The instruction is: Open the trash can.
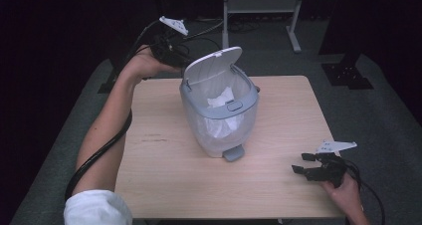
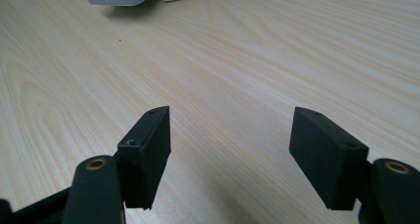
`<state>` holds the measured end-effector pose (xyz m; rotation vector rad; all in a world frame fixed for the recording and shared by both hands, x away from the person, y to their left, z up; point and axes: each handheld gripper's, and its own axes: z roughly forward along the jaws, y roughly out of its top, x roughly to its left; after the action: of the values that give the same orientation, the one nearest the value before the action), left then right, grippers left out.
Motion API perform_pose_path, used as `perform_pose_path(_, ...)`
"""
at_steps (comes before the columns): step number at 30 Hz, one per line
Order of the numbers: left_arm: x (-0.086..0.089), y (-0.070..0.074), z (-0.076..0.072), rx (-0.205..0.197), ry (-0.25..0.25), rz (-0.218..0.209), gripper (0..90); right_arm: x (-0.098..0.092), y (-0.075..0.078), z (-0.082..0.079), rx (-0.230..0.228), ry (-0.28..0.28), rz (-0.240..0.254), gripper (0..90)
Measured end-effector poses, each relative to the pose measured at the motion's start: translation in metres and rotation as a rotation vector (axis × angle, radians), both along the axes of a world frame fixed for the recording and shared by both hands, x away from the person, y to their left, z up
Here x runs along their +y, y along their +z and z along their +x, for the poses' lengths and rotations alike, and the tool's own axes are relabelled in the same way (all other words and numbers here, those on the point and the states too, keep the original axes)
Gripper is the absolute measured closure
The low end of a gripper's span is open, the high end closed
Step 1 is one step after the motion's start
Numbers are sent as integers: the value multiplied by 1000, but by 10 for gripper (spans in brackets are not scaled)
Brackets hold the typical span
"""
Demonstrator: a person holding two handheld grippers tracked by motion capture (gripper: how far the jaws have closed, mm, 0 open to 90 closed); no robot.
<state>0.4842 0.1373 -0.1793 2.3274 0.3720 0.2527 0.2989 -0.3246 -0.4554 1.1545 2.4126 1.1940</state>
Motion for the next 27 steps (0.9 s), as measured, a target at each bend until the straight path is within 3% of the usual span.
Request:
perform_pose_path(14, -20, -3, -9, 10, -49, 4, 751, 1, 0, 0, 1, 3, 1, 313)
perform_pose_path(27, -36, -15, -22, 20, -85, 14, 697, 6, -1, 0, 3, 15, -4, 313)
